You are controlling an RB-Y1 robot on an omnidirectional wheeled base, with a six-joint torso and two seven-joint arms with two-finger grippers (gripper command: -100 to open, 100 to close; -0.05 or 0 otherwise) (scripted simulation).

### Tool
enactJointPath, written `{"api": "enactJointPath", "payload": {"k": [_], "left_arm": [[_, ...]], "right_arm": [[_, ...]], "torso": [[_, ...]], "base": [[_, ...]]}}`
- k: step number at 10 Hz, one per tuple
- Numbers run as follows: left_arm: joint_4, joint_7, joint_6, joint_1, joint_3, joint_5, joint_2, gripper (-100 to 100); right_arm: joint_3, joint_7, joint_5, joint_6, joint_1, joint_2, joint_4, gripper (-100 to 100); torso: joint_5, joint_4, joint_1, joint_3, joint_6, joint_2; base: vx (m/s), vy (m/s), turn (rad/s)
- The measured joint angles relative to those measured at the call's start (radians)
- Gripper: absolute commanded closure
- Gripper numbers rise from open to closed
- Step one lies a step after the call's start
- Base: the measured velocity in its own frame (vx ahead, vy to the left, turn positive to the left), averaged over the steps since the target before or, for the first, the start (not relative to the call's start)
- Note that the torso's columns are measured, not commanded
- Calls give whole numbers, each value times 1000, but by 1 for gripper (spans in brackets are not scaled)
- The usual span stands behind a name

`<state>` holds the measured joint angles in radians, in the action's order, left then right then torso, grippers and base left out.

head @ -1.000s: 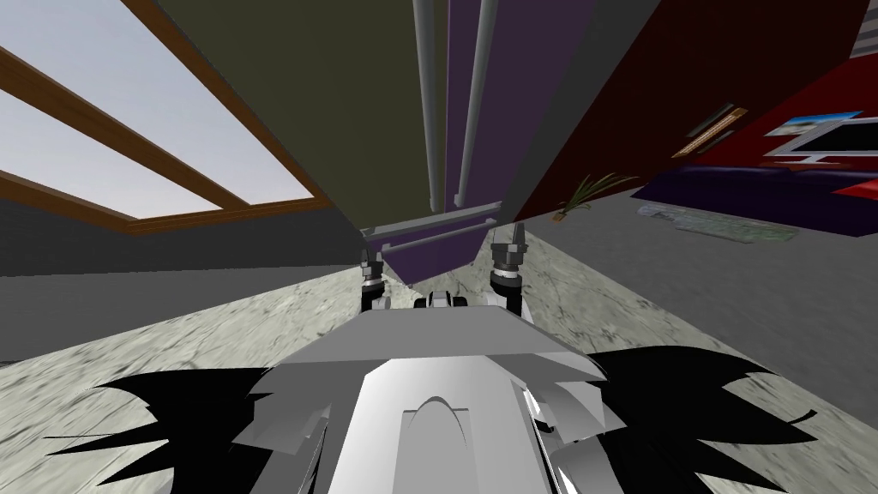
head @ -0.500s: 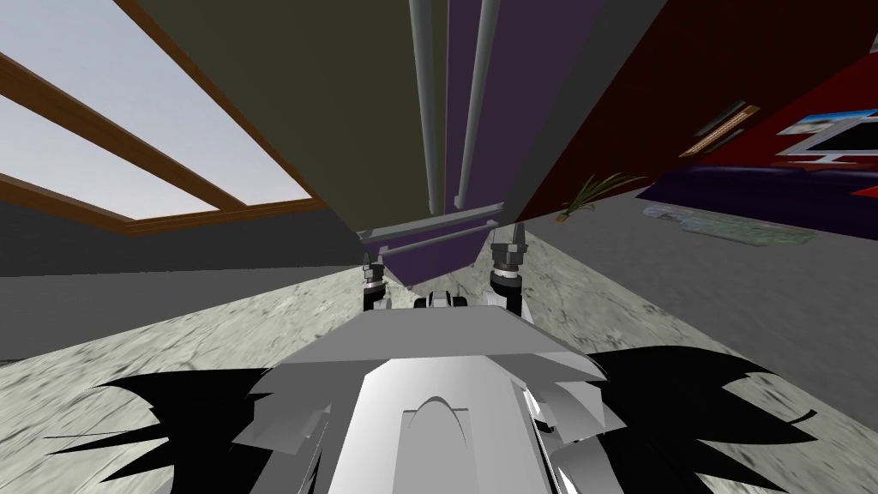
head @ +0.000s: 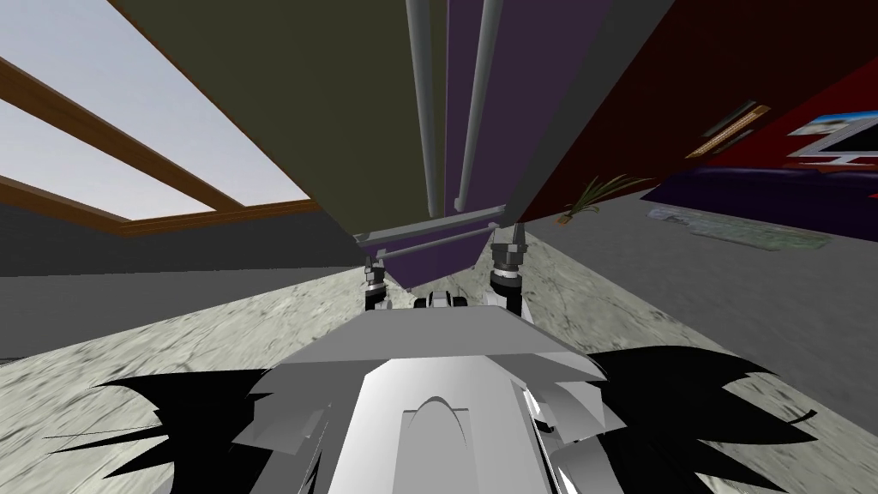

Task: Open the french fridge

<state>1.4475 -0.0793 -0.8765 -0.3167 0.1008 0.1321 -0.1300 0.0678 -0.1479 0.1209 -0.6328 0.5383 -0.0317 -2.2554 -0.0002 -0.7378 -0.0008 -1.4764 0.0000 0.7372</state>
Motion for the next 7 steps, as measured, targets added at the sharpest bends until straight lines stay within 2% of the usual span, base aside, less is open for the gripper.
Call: {"api": "enactJointPath", "payload": {"k": [4,7], "left_arm": [[-108,-10,-62,29,13,9,4,-100],[-156,-13,-80,40,19,14,17,-100]], "right_arm": [[0,0,0,0,0,0,0,0],[0,0,0,0,0,0,0,0]], "torso": [[7,8,10,-8,5,-16],[8,9,8,-9,7,-18]], "base": [[57,-19,28],[45,-17,16]]}}
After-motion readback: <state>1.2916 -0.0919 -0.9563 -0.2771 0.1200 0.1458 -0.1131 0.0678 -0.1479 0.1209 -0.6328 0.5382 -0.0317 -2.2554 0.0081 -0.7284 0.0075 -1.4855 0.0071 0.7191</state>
